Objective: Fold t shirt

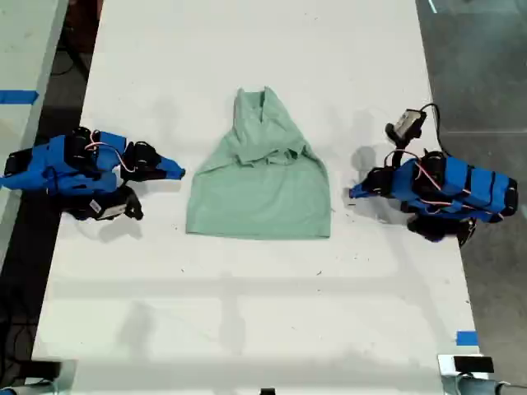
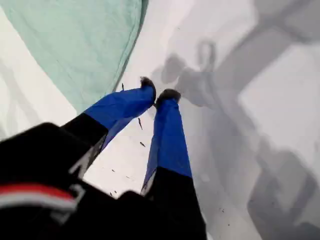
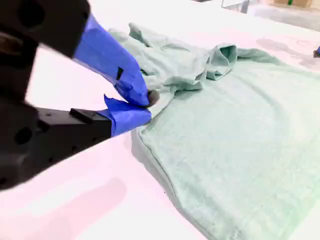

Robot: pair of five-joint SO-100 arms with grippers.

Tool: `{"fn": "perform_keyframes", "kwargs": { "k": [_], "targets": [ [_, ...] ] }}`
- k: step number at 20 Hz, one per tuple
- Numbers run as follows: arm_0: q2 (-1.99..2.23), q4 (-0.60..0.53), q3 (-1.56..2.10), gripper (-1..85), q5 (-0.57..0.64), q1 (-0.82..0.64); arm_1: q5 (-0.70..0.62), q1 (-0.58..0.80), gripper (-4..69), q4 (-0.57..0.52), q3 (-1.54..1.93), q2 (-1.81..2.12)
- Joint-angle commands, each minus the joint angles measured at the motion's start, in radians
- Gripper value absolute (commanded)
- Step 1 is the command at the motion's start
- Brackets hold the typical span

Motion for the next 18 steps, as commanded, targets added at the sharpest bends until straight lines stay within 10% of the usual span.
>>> {"fn": "perform_keyframes", "kwargs": {
  "k": [1,13,18],
  "targets": [
    [0.008,0.005,0.008,0.0,0.008,0.005,0.011,0.043,-1.2,0.0,0.028,0.008],
    [0.008,0.005,0.008,0.0,0.008,0.0,0.043,-0.025,2.2,0.092,-0.531,-0.44],
    [0.008,0.006,0.008,0.0,0.008,0.002,0.067,-0.115,29.6,0.021,-0.871,-1.002]
  ]
}}
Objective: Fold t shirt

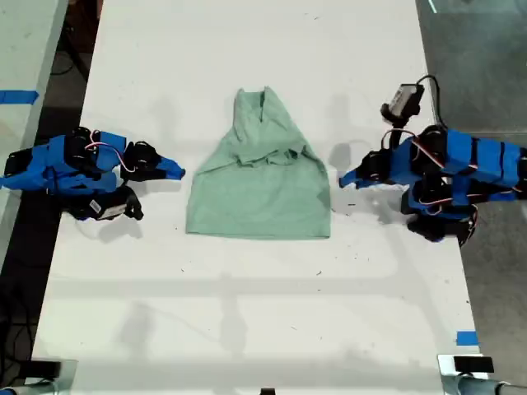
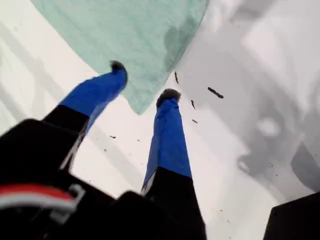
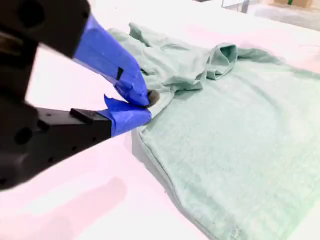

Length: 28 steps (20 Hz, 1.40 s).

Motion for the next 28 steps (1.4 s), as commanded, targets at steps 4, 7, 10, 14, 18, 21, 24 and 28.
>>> {"fn": "perform_keyframes", "kwargs": {
  "k": [4,7,10,14,18,21,24,28],
  "targets": [
    [0.008,0.003,0.008,0.0,0.008,0.003,0.02,-0.035,19.1,-0.127,-0.222,-0.445],
    [0.008,0.005,0.006,0.0,0.008,0.005,0.003,-0.014,17.6,-0.261,-0.129,-0.526],
    [0.008,0.005,0.006,0.0,0.008,0.005,-0.018,-0.011,17.7,-0.311,-0.138,-0.644],
    [0.008,0.005,0.006,0.0,0.008,0.005,-0.02,-0.009,17.6,-0.33,-0.166,-0.773],
    [0.008,0.005,0.006,0.0,0.008,0.005,-0.02,-0.002,2.0,-0.345,-0.15,-0.785],
    [0.008,0.005,0.006,0.0,0.008,0.006,-0.021,0.0,1.9,-0.324,-0.164,-0.782],
    [0.008,0.005,0.006,0.0,0.008,0.006,-0.018,0.005,1.9,-0.229,-0.227,-0.769],
    [0.008,0.005,0.006,0.0,0.008,0.005,-0.035,-0.015,1.8,0.006,-0.5,-0.749]
  ]
}}
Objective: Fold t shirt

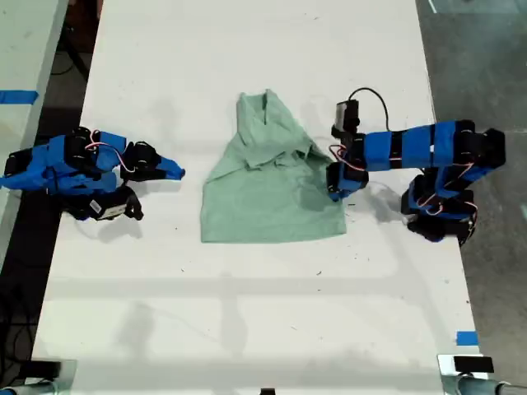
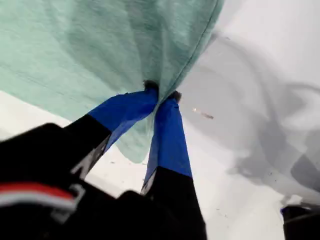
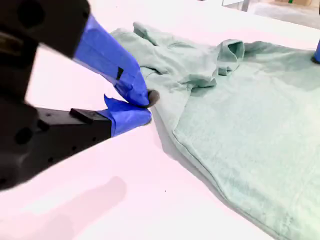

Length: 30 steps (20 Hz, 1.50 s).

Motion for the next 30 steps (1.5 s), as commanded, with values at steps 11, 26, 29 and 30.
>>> {"fn": "perform_keyframes", "kwargs": {
  "k": [11,26,29,30],
  "targets": [
    [0.008,0.002,0.006,0.0,0.008,0.005,-0.153,-0.135,1.5,-0.017,-0.703,-0.336],
    [0.008,0.003,0.006,0.0,0.008,0.008,-0.167,-0.147,21.9,0.083,-0.936,-0.483],
    [0.008,0.003,0.006,0.0,0.008,0.006,-0.144,-0.138,12.4,0.201,-0.887,-0.319],
    [0.008,0.003,0.006,0.0,0.008,0.006,-0.124,-0.133,4.7,0.222,-0.831,-0.253]
  ]
}}
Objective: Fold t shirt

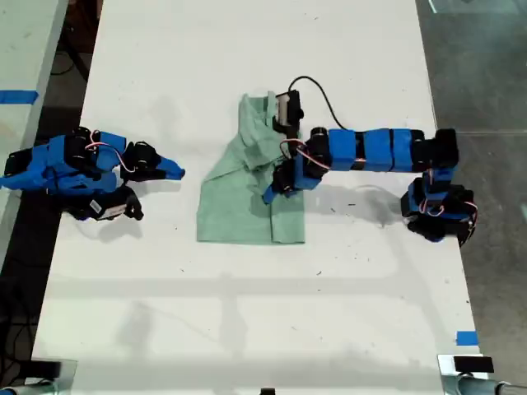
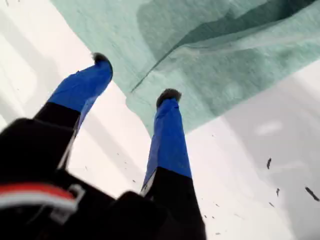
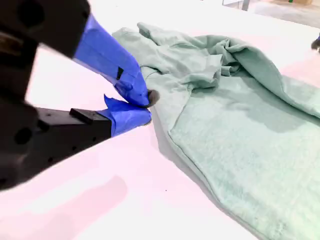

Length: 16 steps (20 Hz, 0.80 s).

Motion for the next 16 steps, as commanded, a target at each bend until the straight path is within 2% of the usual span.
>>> {"fn": "perform_keyframes", "kwargs": {
  "k": [1,3,6,10,12,13,14,16],
  "targets": [
    [0.008,0.002,0.006,0.0,0.008,0.006,0.049,0.005,4.7,0.038,0.129,0.255],
    [0.008,0.003,0.006,0.0,0.008,0.008,0.077,0.02,4.4,-0.032,0.393,0.476],
    [0.008,0.003,0.006,0.0,0.008,0.008,0.127,0.066,1.9,-0.218,0.95,0.965],
    [0.008,0.003,0.006,0.0,0.008,0.005,0.025,0.115,1.9,-0.364,1.54,1.536],
    [0.008,0.002,0.006,0.0,0.008,0.005,-0.021,0.132,1.8,-0.33,1.776,1.868],
    [0.008,0.002,0.006,0.0,0.008,0.005,-0.018,0.16,2.0,-0.247,1.904,2.06],
    [0.008,0.002,0.006,0.0,0.008,0.005,0.032,0.195,2.1,-0.195,1.933,2.049],
    [0.008,0.003,0.006,0.0,0.008,0.005,-0.002,0.166,1.9,-0.238,1.968,2.057]
  ]
}}
